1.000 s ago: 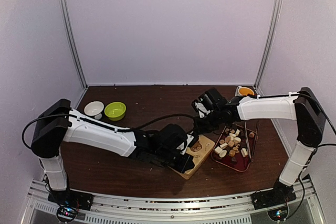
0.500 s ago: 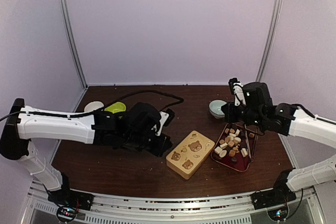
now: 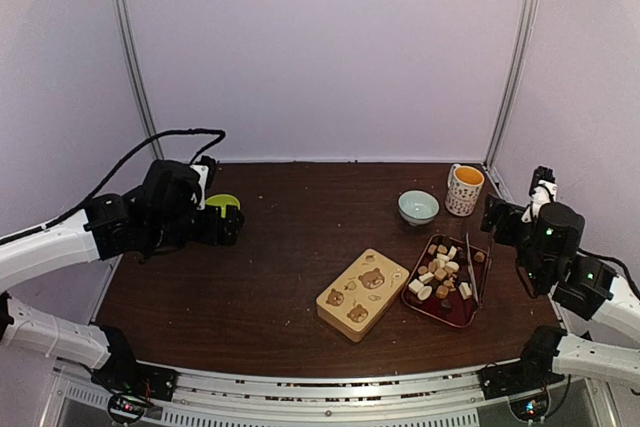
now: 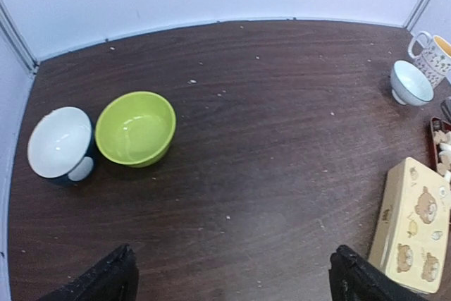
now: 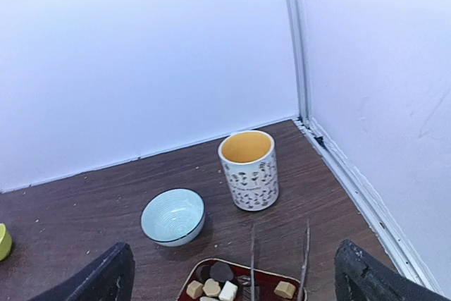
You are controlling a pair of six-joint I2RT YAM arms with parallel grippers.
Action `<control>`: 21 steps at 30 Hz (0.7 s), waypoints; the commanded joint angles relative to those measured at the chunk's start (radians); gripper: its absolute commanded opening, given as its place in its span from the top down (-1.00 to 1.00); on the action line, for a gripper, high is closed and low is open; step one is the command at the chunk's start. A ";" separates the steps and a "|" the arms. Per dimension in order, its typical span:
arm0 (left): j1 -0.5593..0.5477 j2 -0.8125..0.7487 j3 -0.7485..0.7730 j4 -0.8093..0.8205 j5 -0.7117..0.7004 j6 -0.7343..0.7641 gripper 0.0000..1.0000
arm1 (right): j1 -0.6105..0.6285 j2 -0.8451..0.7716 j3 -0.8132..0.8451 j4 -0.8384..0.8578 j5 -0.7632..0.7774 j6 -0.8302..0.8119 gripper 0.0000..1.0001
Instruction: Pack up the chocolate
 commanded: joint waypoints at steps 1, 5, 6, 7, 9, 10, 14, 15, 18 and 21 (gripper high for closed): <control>0.000 -0.069 -0.060 0.063 -0.188 0.118 -0.95 | -0.004 -0.096 -0.119 0.175 0.118 -0.082 -1.00; 0.000 -0.120 -0.114 0.137 -0.270 0.194 -0.95 | -0.004 -0.183 -0.221 0.309 0.079 -0.169 -0.99; 0.000 -0.133 -0.130 0.151 -0.298 0.208 -0.95 | -0.004 -0.197 -0.239 0.329 0.070 -0.192 -0.98; 0.000 -0.146 -0.150 0.161 -0.338 0.215 -0.95 | -0.004 -0.209 -0.256 0.354 0.065 -0.217 -0.97; 0.000 -0.170 -0.197 0.196 -0.432 0.243 -0.96 | -0.005 -0.216 -0.290 0.401 0.061 -0.274 -0.94; 0.000 -0.190 -0.232 0.239 -0.419 0.318 -0.95 | -0.004 -0.214 -0.305 0.426 0.057 -0.304 -0.93; 0.000 -0.262 -0.341 0.374 -0.422 0.490 -0.95 | -0.004 -0.177 -0.362 0.555 0.047 -0.456 -0.90; 0.000 -0.285 -0.370 0.410 -0.414 0.533 -0.95 | -0.006 -0.164 -0.372 0.584 0.046 -0.485 -0.90; 0.000 -0.347 -0.479 0.566 -0.429 0.651 -0.95 | -0.039 -0.122 -0.407 0.694 -0.018 -0.543 -0.86; 0.039 -0.380 -0.598 0.781 -0.421 0.770 -0.95 | -0.128 -0.060 -0.426 0.772 -0.149 -0.519 -0.81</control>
